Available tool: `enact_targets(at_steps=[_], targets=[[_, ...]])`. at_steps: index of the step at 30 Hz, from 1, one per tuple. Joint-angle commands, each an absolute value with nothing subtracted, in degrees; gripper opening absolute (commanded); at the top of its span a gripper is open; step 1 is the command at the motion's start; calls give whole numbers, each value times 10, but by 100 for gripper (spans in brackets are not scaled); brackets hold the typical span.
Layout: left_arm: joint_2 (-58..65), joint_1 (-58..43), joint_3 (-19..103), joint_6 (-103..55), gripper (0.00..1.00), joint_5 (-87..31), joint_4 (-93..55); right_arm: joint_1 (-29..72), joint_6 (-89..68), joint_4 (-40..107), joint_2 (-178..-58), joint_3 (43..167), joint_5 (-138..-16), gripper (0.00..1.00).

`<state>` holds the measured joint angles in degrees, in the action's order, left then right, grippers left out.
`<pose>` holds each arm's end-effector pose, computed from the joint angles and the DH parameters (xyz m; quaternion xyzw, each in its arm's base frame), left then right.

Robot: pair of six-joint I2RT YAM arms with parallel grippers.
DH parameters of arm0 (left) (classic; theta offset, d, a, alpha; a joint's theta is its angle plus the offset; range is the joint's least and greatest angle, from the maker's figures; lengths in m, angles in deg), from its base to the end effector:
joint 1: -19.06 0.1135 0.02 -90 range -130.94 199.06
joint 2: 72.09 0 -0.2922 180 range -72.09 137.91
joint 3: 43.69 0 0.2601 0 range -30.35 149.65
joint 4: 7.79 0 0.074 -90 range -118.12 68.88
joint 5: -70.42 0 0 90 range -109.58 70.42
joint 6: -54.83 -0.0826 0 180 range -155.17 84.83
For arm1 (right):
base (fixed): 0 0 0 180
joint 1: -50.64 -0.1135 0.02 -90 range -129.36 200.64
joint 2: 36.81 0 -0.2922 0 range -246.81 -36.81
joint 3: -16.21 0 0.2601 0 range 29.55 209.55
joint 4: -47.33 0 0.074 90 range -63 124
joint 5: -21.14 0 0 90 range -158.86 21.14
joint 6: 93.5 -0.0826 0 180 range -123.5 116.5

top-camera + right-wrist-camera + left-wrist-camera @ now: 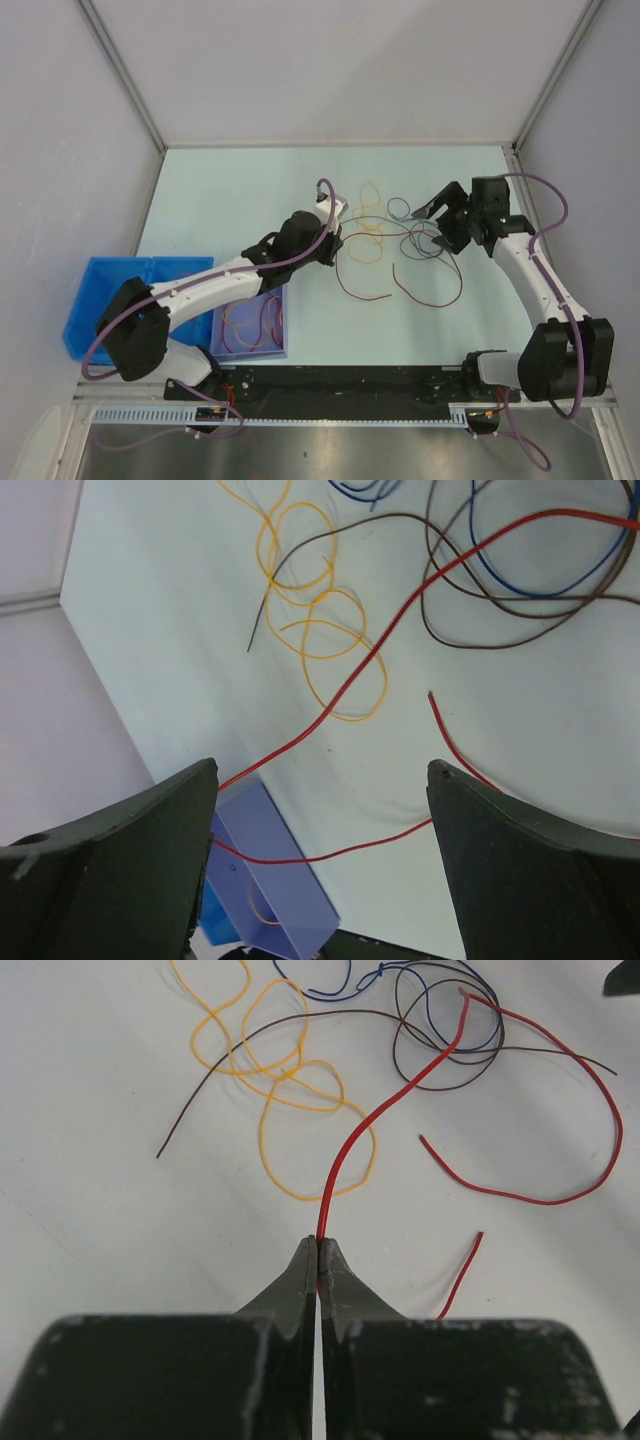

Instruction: Untangle the cables

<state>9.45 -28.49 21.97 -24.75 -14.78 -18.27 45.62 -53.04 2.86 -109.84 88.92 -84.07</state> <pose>0.2530 -0.2663 0.2619 0.2494 0.8118 -0.2241 0.4781 0.3008 0.0482 0.2832 0.2996 0.8661 0.2832 0.2826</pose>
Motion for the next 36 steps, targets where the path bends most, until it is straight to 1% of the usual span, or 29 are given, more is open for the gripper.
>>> enact_targets(at_steps=[1,4,14,20,23,25,26,28,29,31,32,35,36], targets=[[57,-296,237,-260,0,-124,-182,482,-604,143,-1123,834,-891,89],[49,-304,239,-263,0,-118,-186,483,-624,176,-1146,826,-890,87],[49,-327,259,-280,0,-96,-202,477,-661,254,-1219,820,-881,86],[49,-338,269,-286,0,-87,-207,473,-675,284,-1260,820,-884,83],[47,-343,271,-288,0,-83,-208,469,-678,294,-1275,820,-888,79],[46,-345,271,-288,0,-79,-207,468,-678,304,-1279,820,-887,70],[46,-346,271,-289,0,-78,-222,467,-677,307,-1279,821,-888,57],[43,-350,272,-289,1,-75,-224,467,-676,316,-1279,820,-887,46],[41,-351,272,-290,0,-75,-224,468,-676,319,-1278,820,-887,33],[38,-353,271,-290,0,-73,-224,469,-676,329,-1277,820,-895,15],[35,-353,271,-290,0,-72,-224,469,-677,330,-1274,820,-899,0],[29,-353,270,-287,0,-72,-227,469,-677,335,-1260,820,-910,0],[26,-354,270,-286,1,-72,-227,469,-678,356,-1251,821,-914,0]])
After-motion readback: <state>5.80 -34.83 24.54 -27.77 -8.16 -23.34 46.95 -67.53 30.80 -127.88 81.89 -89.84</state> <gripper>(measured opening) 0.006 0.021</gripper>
